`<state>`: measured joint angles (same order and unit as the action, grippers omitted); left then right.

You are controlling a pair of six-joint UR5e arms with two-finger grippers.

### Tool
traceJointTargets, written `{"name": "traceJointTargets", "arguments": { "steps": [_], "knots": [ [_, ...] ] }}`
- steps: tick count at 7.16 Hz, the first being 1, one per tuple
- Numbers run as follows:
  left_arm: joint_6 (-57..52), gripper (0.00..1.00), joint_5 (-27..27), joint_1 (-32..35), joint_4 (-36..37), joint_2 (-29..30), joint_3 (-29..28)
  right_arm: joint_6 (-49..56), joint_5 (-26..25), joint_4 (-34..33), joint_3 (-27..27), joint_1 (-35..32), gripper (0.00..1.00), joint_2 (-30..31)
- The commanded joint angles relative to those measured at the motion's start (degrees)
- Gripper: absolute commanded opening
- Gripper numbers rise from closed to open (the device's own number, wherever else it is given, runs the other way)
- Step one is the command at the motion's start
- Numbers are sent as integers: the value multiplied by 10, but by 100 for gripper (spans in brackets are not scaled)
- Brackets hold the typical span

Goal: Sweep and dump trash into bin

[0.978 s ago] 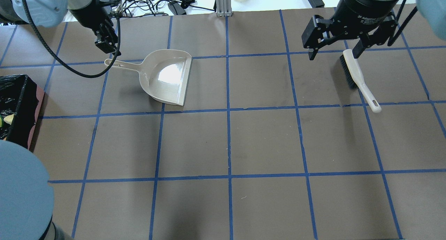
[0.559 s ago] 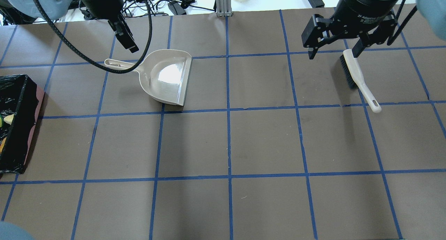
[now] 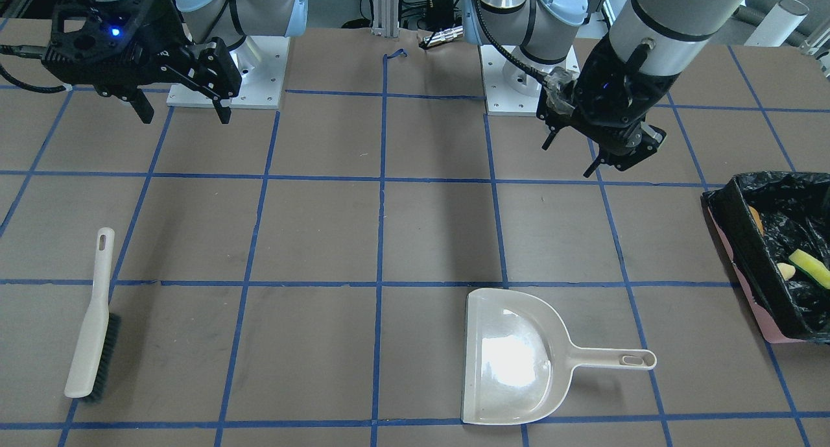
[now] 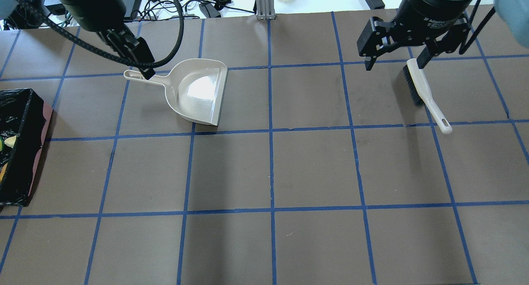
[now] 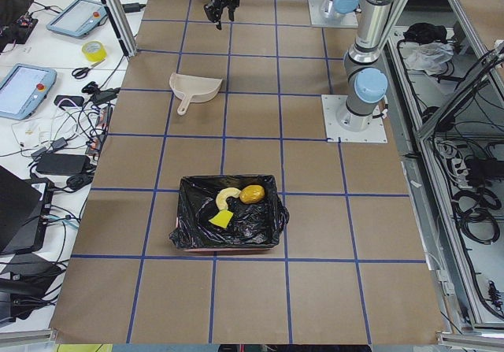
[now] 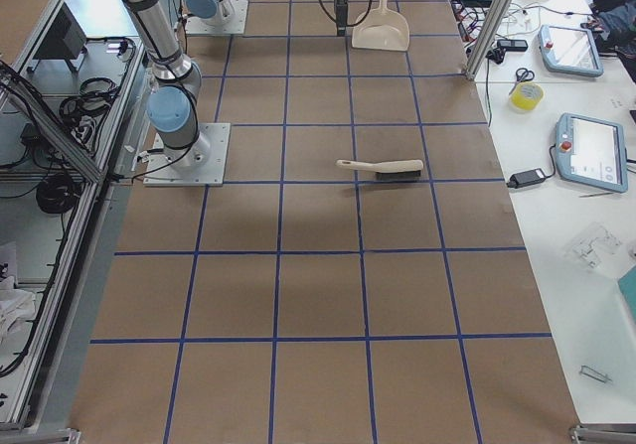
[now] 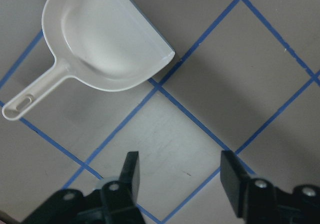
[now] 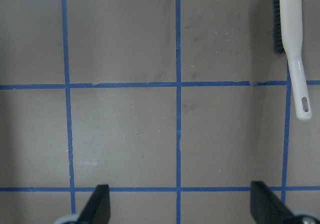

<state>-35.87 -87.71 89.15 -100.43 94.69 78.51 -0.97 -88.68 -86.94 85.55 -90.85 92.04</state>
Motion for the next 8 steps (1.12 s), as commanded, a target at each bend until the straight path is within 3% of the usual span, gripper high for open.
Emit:
{"name": "traceJointTargets", "arguments": {
  "steps": [1,2,3,4,5,8],
  "knots": [
    [110,65,-1,-9,5,-51,51,0,1,2,0,0,100,2],
    [120,65,4,-33,83,-63,93,0,1,2,0,0,100,2],
    [136,73,5,-41,136,-78,131,0,2,0,0,0,100,2],
    [179,77,3,-39,140,-92,147,0,2,1,0,0,100,2],
    [216,96,3,-40,141,-94,147,0,2,1,0,0,100,2],
    [275,100,-4,-40,141,-93,143,0,1,2,0,0,100,2]
  ]
}}
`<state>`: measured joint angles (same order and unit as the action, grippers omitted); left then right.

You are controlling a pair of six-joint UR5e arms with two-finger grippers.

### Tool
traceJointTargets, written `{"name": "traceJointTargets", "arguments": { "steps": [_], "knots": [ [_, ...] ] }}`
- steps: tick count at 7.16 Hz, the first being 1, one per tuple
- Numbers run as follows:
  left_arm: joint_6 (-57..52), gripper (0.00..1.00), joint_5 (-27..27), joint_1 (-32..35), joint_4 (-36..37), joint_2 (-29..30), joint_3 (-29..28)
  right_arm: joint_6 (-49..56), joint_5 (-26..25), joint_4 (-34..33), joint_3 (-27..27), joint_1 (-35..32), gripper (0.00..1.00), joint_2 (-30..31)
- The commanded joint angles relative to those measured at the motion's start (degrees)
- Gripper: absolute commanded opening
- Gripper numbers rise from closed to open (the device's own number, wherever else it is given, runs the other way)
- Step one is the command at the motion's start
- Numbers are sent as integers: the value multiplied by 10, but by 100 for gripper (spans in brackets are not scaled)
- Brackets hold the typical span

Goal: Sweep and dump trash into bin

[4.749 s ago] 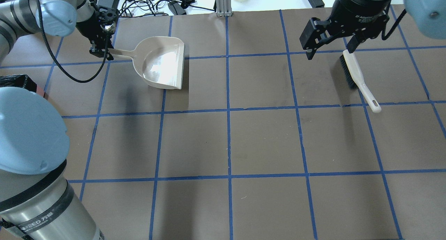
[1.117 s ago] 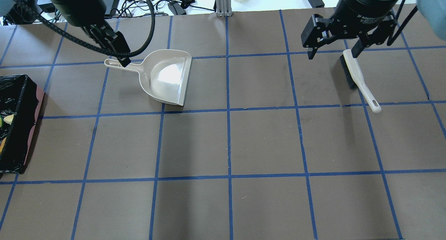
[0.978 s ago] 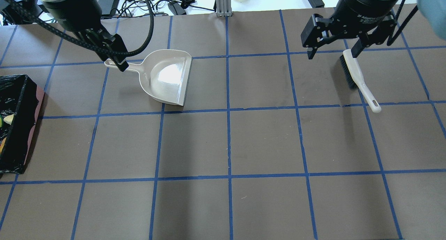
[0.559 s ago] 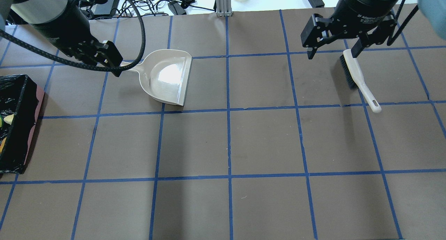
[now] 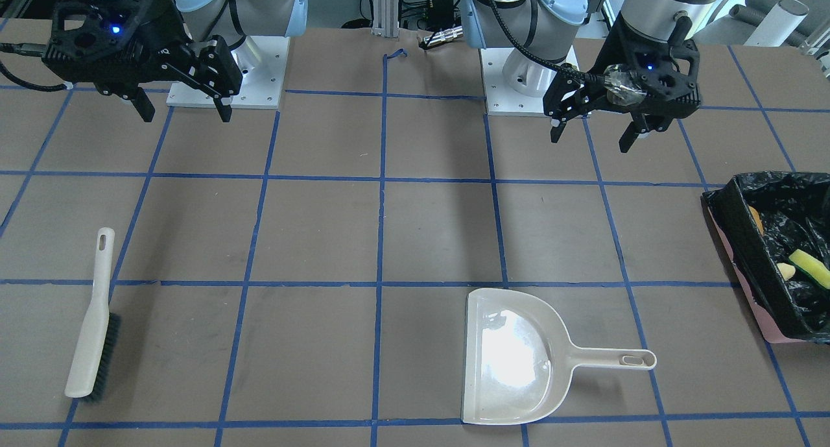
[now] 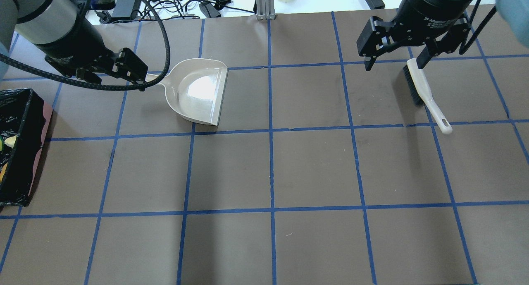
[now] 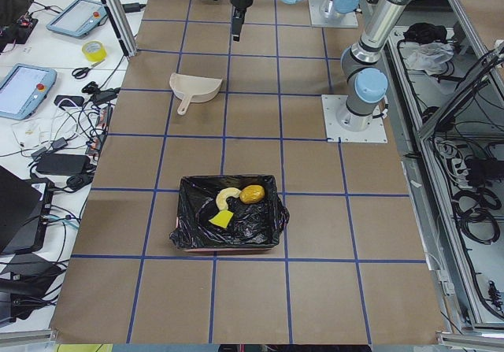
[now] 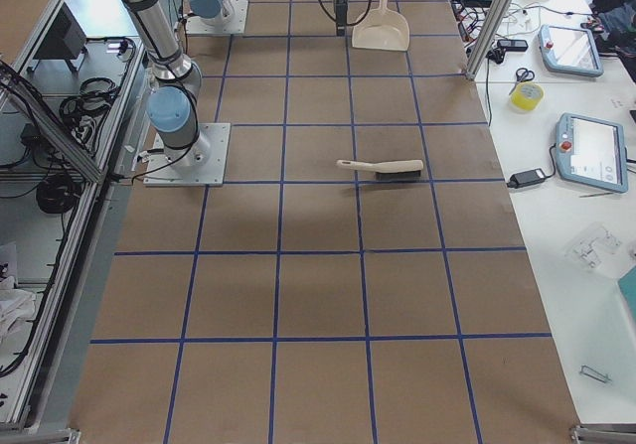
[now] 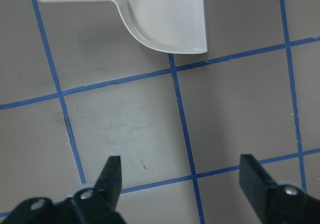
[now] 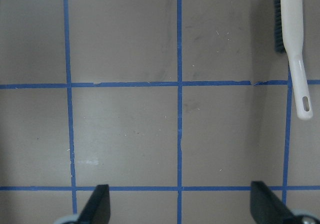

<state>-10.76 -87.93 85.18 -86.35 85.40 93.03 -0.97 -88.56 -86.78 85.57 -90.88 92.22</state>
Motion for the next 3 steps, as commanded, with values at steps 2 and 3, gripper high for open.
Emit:
{"name": "traceJointTargets", "arguments": {
  "steps": [2,3],
  "knots": [
    [26,100,-2,-1,0,16,-24,0,1,0,-1,1,100,1],
    [26,100,-1,-3,-1,18,-30,0,1,-1,0,0,100,0]
  ]
}}
